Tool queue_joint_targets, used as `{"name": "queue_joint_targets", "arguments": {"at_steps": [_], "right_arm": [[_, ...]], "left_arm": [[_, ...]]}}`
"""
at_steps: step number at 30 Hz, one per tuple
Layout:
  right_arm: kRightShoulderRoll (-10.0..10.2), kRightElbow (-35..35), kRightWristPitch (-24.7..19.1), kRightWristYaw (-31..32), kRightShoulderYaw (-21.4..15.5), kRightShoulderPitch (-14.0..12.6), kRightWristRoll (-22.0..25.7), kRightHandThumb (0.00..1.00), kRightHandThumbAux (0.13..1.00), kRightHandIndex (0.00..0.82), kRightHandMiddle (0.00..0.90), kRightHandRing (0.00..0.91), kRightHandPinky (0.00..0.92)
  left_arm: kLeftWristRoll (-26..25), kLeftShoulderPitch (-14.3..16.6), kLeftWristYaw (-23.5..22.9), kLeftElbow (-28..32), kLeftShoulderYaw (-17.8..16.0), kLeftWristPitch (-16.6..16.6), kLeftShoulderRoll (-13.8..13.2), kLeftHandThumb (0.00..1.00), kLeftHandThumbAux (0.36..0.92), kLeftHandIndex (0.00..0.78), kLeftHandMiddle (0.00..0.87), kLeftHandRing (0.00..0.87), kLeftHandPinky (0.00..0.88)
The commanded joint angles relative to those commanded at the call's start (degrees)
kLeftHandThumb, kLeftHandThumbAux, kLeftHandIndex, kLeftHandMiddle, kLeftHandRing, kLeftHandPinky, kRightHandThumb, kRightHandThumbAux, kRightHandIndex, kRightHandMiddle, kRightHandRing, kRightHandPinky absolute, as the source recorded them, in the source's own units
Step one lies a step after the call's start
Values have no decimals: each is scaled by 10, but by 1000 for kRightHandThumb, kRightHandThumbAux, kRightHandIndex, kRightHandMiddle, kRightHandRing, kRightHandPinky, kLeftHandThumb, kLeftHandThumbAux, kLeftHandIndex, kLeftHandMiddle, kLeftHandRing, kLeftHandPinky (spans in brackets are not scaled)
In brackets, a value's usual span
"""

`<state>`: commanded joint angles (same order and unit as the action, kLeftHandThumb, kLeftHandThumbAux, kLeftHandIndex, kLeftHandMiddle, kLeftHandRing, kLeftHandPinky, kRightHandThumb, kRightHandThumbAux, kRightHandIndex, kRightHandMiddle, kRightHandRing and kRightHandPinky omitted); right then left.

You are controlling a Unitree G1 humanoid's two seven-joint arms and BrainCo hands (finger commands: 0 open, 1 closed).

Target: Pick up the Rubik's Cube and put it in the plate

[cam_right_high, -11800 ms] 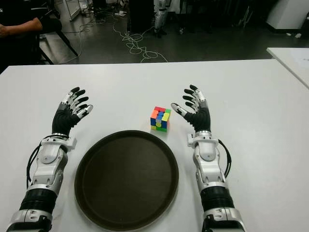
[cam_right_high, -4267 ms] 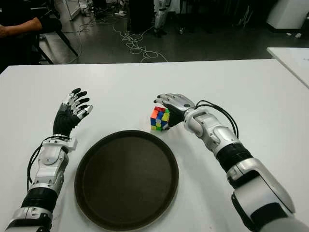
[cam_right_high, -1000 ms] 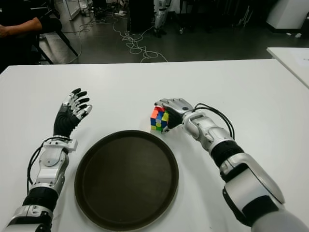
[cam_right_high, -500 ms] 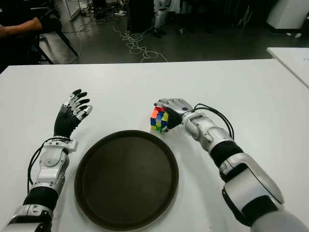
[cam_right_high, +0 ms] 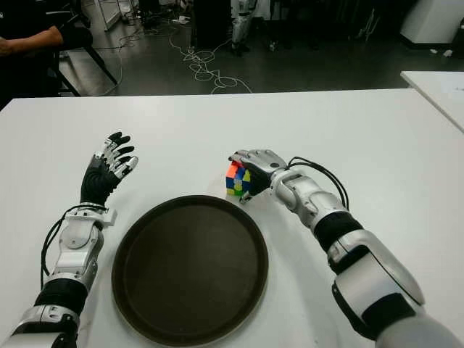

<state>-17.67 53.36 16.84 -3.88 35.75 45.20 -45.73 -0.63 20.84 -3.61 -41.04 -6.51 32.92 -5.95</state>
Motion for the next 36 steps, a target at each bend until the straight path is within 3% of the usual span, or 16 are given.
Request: {"name": "queue_joint_targets", "arguments": {"at_steps": [13,36], "right_arm": [[4,5,3,-12,1,-1,1,0,754,85,153,202,235],[5,4,4,-34,-1,-4,1,0,750,83,147,199,239]], "left_arm": [[-6,-1,-3,3,-1,-4,2,40,655,111,169,175,165],[0,-1,1,1,1,4,3,28,660,120,179,181,165]]}}
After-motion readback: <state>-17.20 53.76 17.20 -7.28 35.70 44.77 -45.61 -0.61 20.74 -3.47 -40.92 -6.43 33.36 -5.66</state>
